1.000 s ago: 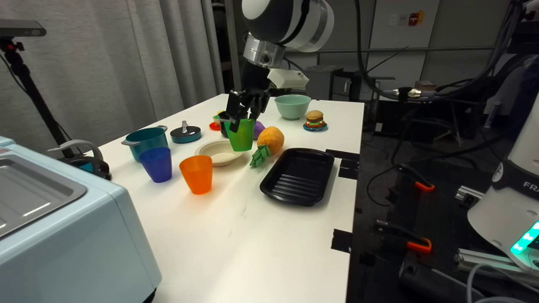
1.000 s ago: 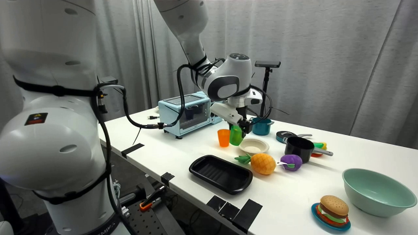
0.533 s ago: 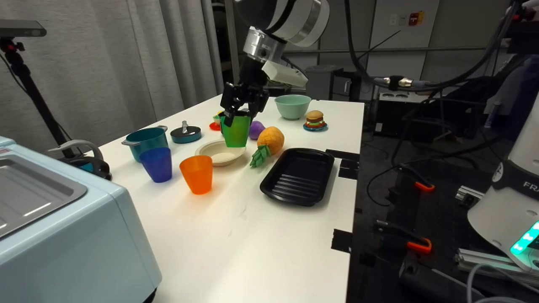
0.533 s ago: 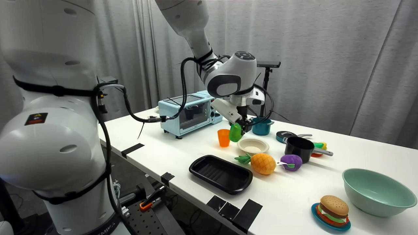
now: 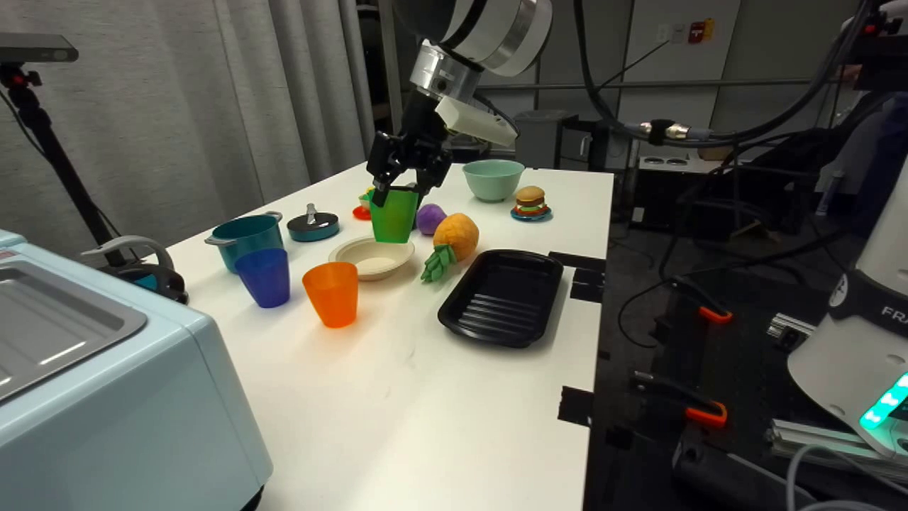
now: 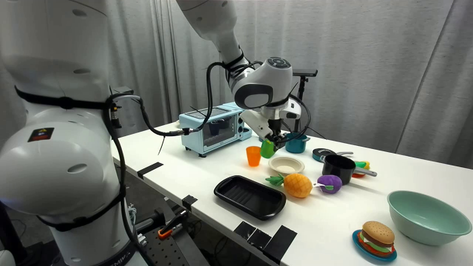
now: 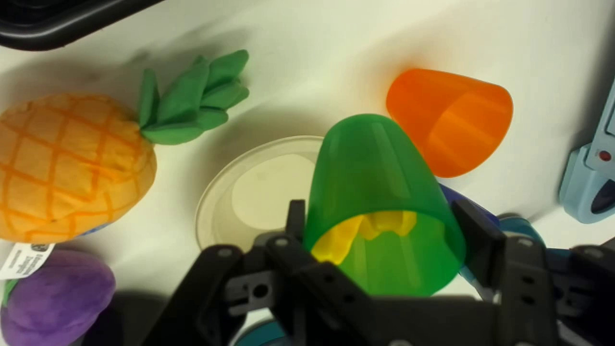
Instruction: Pour the contents in the cup into the bowl
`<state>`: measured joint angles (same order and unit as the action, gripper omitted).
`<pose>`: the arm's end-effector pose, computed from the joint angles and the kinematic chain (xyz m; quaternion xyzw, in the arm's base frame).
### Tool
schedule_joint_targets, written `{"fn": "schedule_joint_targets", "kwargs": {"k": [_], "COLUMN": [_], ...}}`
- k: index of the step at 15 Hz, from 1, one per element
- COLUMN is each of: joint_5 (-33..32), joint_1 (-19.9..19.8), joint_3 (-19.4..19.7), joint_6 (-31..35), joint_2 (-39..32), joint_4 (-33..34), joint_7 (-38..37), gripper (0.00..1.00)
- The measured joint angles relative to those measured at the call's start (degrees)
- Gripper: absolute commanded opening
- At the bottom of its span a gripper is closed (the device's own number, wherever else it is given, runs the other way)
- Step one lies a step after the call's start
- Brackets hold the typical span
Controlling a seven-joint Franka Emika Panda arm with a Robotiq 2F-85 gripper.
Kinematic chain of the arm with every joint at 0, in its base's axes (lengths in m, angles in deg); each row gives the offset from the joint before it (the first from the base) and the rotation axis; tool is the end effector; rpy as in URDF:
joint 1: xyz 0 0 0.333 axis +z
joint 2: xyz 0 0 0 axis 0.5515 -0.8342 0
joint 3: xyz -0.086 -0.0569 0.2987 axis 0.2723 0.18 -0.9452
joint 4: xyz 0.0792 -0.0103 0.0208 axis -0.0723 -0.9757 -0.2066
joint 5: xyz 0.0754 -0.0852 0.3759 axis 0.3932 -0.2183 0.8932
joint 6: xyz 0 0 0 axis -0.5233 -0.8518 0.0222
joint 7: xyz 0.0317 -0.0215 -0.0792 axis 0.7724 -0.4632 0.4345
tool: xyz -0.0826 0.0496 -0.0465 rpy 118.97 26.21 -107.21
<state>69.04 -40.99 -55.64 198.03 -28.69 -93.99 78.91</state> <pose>0.5391 0.0535 0.2962 -0.9713 0.0598 -0.1589 0.1666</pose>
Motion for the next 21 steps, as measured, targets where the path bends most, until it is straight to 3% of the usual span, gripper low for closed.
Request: {"fn": "schedule_joint_targets", "kwargs": {"k": [11,12,21], "joint_5": [0.1,0.1,-1.3], "joint_1": [0.0,0.0,0.0], "joint_3": [0.0,0.0,1.1], "joint_6": [0.0,0.0,0.0], "joint_2": [0.0,0.0,-1.8], "joint_4": [0.0,0.0,3.8], "joint_7": [0.0,0.0,-1.8], "gripper": [0.75,0.50,0.50]}}
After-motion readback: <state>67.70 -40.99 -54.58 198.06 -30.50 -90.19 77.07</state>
